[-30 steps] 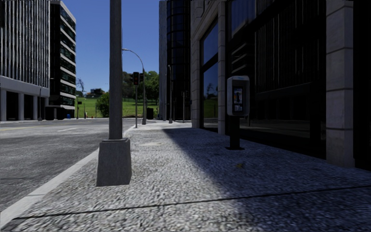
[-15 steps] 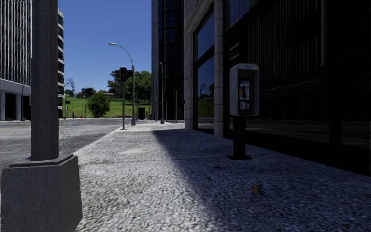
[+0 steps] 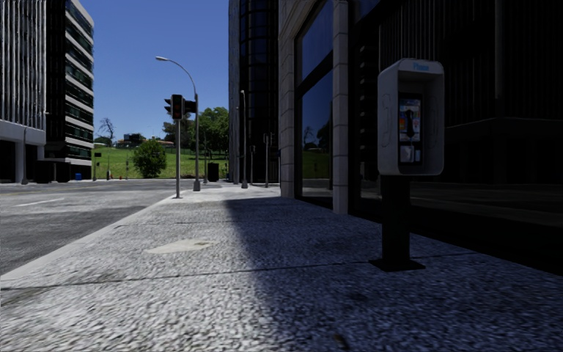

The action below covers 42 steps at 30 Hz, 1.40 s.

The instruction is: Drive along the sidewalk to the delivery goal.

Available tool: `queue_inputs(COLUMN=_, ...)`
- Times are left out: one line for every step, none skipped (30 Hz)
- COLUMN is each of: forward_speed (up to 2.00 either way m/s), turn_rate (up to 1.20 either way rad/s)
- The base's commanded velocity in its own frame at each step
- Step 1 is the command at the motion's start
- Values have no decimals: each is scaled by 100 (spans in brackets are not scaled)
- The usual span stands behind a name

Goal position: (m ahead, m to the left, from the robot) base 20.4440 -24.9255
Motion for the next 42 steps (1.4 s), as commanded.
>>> queue_inputs(forward_speed=200, turn_rate=13)
queue_inputs(forward_speed=200, turn_rate=19)
queue_inputs(forward_speed=200, turn_rate=19)
queue_inputs(forward_speed=200, turn_rate=20)
queue_inputs(forward_speed=200, turn_rate=20)
queue_inputs(forward_speed=200, turn_rate=23)
queue_inputs(forward_speed=200, turn_rate=23)
queue_inputs(forward_speed=200, turn_rate=31)
queue_inputs(forward_speed=200, turn_rate=34)
queue_inputs(forward_speed=200, turn_rate=34)
queue_inputs(forward_speed=200, turn_rate=34)
queue_inputs(forward_speed=200, turn_rate=34)
queue_inputs(forward_speed=200, turn_rate=34)
queue_inputs(forward_speed=200, turn_rate=34)
queue_inputs(forward_speed=200, turn_rate=34)
queue_inputs(forward_speed=200, turn_rate=34)
queue_inputs(forward_speed=200, turn_rate=34)
queue_inputs(forward_speed=200, turn_rate=34)
queue_inputs(forward_speed=200, turn_rate=34)
queue_inputs(forward_speed=200, turn_rate=34)
queue_inputs(forward_speed=200, turn_rate=34)
queue_inputs(forward_speed=200, turn_rate=34)
queue_inputs(forward_speed=200, turn_rate=34)
queue_inputs(forward_speed=200, turn_rate=34)
queue_inputs(forward_speed=200, turn_rate=34)
queue_inputs(forward_speed=200, turn_rate=23)
queue_inputs(forward_speed=200, turn_rate=9)
queue_inputs(forward_speed=200, turn_rate=9)
queue_inputs(forward_speed=200, turn_rate=0)
queue_inputs(forward_speed=200, turn_rate=0)
queue_inputs(forward_speed=200, turn_rate=0)
queue_inputs(forward_speed=200, turn_rate=0)
queue_inputs(forward_speed=200, turn_rate=0)
queue_inputs(forward_speed=200, turn_rate=0)
queue_inputs(forward_speed=200, turn_rate=0)
queue_inputs(forward_speed=200, turn_rate=0)
queue_inputs(forward_speed=200, turn_rate=0)
queue_inputs(forward_speed=200, turn_rate=0)
queue_inputs(forward_speed=200, turn_rate=0)
queue_inputs(forward_speed=200, turn_rate=0)
queue_inputs(forward_speed=200, turn_rate=0)
queue_inputs(forward_speed=200, turn_rate=0)
